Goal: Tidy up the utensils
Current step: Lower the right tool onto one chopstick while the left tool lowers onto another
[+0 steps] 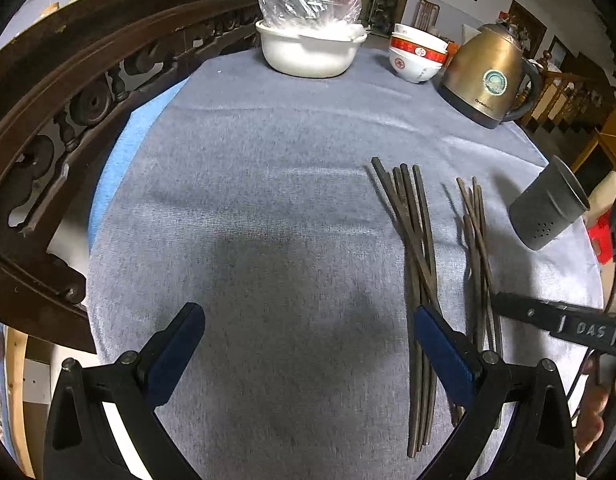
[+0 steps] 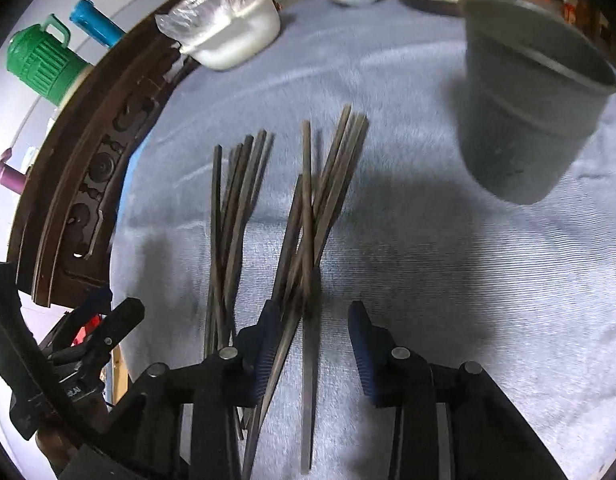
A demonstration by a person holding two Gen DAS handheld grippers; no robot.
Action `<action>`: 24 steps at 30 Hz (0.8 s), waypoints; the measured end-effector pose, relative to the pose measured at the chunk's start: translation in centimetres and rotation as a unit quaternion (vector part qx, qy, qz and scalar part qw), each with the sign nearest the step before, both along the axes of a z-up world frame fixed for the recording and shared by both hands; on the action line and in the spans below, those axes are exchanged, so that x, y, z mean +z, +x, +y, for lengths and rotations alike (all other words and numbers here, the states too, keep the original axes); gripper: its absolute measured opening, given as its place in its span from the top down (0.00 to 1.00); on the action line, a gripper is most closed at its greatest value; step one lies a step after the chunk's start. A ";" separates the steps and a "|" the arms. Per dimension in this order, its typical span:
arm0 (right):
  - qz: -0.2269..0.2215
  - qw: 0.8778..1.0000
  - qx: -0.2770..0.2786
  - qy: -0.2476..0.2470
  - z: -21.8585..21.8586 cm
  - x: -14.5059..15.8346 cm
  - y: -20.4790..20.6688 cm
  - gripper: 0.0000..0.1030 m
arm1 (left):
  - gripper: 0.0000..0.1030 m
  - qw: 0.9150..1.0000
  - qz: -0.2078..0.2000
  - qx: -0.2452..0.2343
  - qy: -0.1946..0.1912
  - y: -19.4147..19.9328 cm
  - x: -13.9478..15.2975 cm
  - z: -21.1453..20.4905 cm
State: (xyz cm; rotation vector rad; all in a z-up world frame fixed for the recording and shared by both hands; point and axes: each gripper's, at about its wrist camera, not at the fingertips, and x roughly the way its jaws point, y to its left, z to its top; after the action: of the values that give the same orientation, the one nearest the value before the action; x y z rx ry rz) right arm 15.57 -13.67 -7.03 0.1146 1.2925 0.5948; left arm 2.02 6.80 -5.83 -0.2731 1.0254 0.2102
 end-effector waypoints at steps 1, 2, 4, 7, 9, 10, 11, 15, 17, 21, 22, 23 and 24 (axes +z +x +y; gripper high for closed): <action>0.009 1.000 0.003 0.001 0.2 -0.4 0.1 0.75 | 0.00 1.000 0.003 -0.001 -0.002 0.2 -0.1 0.0; 0.024 1.000 0.006 0.007 0.2 -1.0 0.3 0.83 | 0.00 1.000 0.005 -0.002 -0.002 0.5 -0.3 -0.1; 0.040 0.999 0.003 0.021 -0.1 -1.5 0.6 0.93 | 0.00 1.000 0.011 -0.009 -0.004 1.0 -0.5 -0.3; 0.048 0.998 -0.008 0.031 -1.3 -1.8 0.5 0.94 | 0.00 1.000 0.019 -0.017 -0.015 1.9 -0.6 -0.7; 0.047 0.998 -0.019 0.031 -2.4 -1.7 0.3 0.94 | 0.00 0.999 0.021 -0.019 -0.027 2.6 -0.5 -0.7; 0.043 0.998 -0.025 0.029 -3.0 -1.6 0.1 0.94 | 0.00 0.999 0.023 -0.019 -0.036 3.0 -0.4 -0.7; 0.037 0.999 -0.028 0.022 -3.5 -1.5 -0.1 0.94 | 0.00 0.999 0.024 -0.019 -0.043 3.5 -0.4 -0.7; 0.041 0.998 -0.036 0.026 -4.7 -1.8 -0.3 0.94 | 0.00 0.997 0.039 -0.008 -0.071 6.1 -0.4 -0.7; 0.042 0.998 -0.037 0.034 -5.2 -1.9 -0.3 0.94 | 0.00 0.994 0.057 0.006 -0.092 7.6 -0.6 -0.6; 0.039 0.998 -0.033 0.040 -5.3 -2.0 -0.2 0.92 | 0.29 0.990 0.097 0.017 -0.100 9.3 -1.5 -1.1; 0.039 0.998 -0.031 0.042 -5.4 -2.1 -0.2 0.92 | 0.44 0.988 0.112 0.015 -0.104 9.8 -2.0 -1.3; 0.039 0.998 -0.029 0.045 -5.4 -2.1 -0.1 0.92 | 0.49 0.986 0.126 0.014 -0.108 10.2 -2.5 -1.5; 0.040 0.998 -0.028 0.047 -5.3 -2.2 0.0 0.92 | 0.51 0.986 0.125 0.018 -0.105 10.3 -2.4 -1.5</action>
State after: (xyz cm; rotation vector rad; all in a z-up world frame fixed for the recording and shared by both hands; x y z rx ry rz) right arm 15.53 -18.98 -9.21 0.2530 1.3351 0.6081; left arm 12.29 5.29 -8.25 -0.4662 1.2951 0.1717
